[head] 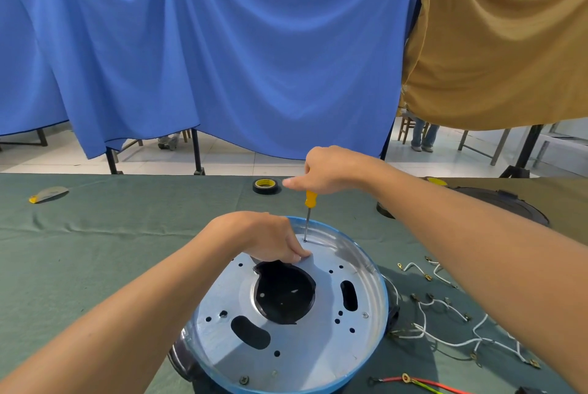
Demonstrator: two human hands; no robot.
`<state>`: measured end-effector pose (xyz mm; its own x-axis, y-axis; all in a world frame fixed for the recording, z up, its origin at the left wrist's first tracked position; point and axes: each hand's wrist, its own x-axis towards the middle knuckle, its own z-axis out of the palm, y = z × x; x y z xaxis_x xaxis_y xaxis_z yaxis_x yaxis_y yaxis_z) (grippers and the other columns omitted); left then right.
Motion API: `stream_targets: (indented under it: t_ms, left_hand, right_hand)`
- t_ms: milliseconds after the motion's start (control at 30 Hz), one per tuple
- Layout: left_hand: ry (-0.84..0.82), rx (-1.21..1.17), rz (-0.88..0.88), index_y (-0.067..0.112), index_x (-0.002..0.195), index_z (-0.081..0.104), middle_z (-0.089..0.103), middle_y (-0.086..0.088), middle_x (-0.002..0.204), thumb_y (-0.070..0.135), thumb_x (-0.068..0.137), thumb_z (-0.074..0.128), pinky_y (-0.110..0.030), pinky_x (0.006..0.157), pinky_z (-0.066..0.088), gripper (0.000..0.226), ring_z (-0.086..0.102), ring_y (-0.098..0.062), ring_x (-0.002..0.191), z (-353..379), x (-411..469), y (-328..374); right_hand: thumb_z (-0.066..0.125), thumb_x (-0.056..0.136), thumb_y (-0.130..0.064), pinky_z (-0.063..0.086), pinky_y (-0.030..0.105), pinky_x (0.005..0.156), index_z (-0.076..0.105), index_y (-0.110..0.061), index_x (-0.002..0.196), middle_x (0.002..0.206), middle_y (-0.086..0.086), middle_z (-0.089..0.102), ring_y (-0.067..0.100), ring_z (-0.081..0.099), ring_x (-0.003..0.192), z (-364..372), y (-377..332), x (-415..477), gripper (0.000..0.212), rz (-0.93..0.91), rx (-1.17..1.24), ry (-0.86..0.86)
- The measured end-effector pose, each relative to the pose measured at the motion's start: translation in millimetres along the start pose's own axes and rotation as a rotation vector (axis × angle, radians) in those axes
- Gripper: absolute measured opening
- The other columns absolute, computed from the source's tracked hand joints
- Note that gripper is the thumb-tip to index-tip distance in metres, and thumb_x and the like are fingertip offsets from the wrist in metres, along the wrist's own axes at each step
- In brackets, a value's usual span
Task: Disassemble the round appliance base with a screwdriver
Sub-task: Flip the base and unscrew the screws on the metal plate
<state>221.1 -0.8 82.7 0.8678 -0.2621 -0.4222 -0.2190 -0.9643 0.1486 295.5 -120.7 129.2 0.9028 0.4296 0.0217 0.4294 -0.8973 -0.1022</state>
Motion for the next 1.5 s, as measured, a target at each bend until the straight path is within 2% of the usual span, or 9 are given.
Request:
stream_targets:
  t_ms: [67,167,333,500,633,900,1100,1300,1500]
  left_hand:
    - [0.002,0.000,-0.002,0.038,0.140,0.050,0.051,0.011,0.142,0.038,0.103,0.039,-0.024,0.090,0.028,0.038,0.045,-0.018,0.127,0,0,0]
    - [0.005,-0.010,-0.004,0.037,0.139,0.051,0.052,0.010,0.141,0.039,0.103,0.040,-0.024,0.089,0.029,0.038,0.046,-0.018,0.126,1,0,0]
    - [0.010,0.011,-0.013,0.042,0.138,0.051,0.052,0.011,0.140,0.039,0.103,0.040,-0.025,0.090,0.030,0.036,0.046,-0.019,0.124,1,0,-1]
    - [0.012,0.004,-0.003,0.040,0.139,0.051,0.052,0.011,0.140,0.039,0.103,0.040,-0.024,0.088,0.029,0.037,0.046,-0.018,0.124,1,0,-1]
    - [0.011,0.009,-0.004,0.041,0.138,0.050,0.052,0.011,0.141,0.039,0.103,0.040,-0.025,0.089,0.029,0.037,0.046,-0.019,0.126,1,0,-1]
    - [0.011,0.015,-0.006,0.042,0.138,0.050,0.052,0.012,0.140,0.039,0.103,0.040,-0.025,0.088,0.029,0.036,0.046,-0.017,0.123,1,0,-2]
    - [0.014,0.018,0.002,0.043,0.138,0.050,0.051,0.012,0.142,0.039,0.103,0.039,-0.026,0.088,0.029,0.036,0.046,-0.019,0.125,2,3,-4]
    - [0.032,0.006,-0.004,0.047,0.135,0.052,0.053,0.014,0.138,0.045,0.101,0.040,-0.026,0.088,0.031,0.036,0.048,-0.017,0.121,5,3,-6]
    - [0.031,0.005,0.010,0.045,0.139,0.047,0.044,0.011,0.148,0.041,0.103,0.038,-0.027,0.094,0.029,0.037,0.042,-0.021,0.132,8,4,-6]
  right_hand:
    - [0.055,0.090,-0.050,0.033,0.029,0.055,0.057,-0.009,0.072,0.064,0.006,0.048,0.019,0.040,0.058,2,0,-1,0.045,-0.016,-0.021,0.040]
    - [0.061,0.084,-0.026,0.041,0.028,0.057,0.067,-0.002,0.105,0.086,0.017,0.063,0.020,0.044,0.068,-1,1,0,0.032,-0.055,0.035,-0.052]
    - [0.052,0.091,-0.054,0.026,0.027,0.047,0.039,-0.011,0.059,0.056,0.001,0.034,0.019,0.032,0.050,-3,-2,-3,0.055,-0.040,-0.015,-0.012]
    - [0.060,0.082,-0.024,0.033,0.025,0.050,0.058,-0.011,0.078,0.066,0.005,0.045,0.022,0.040,0.060,-2,0,-3,0.014,-0.028,0.038,-0.054]
    - [0.050,0.091,-0.052,0.033,0.027,0.051,0.047,-0.012,0.058,0.053,-0.001,0.050,0.019,0.048,0.055,0,3,0,0.052,-0.001,-0.075,0.054]
    - [0.073,0.081,-0.029,0.041,0.022,0.051,0.068,-0.017,0.082,0.072,-0.002,0.059,0.017,0.053,0.064,-10,3,-2,0.013,-0.084,0.019,-0.119]
    - [0.051,0.090,-0.056,0.037,0.026,0.050,0.055,-0.015,0.053,0.032,-0.009,0.049,0.014,0.051,0.046,-2,2,1,0.056,-0.023,-0.142,0.019]
    - [0.074,0.080,-0.029,0.045,0.024,0.054,0.067,-0.021,0.080,0.083,0.003,0.067,0.019,0.058,0.071,-10,1,-1,0.011,-0.115,-0.049,-0.149]
    - [0.048,0.090,-0.059,0.040,0.025,0.052,0.055,-0.014,0.054,0.034,-0.009,0.052,0.014,0.051,0.043,-1,-2,3,0.058,-0.028,-0.121,-0.001]
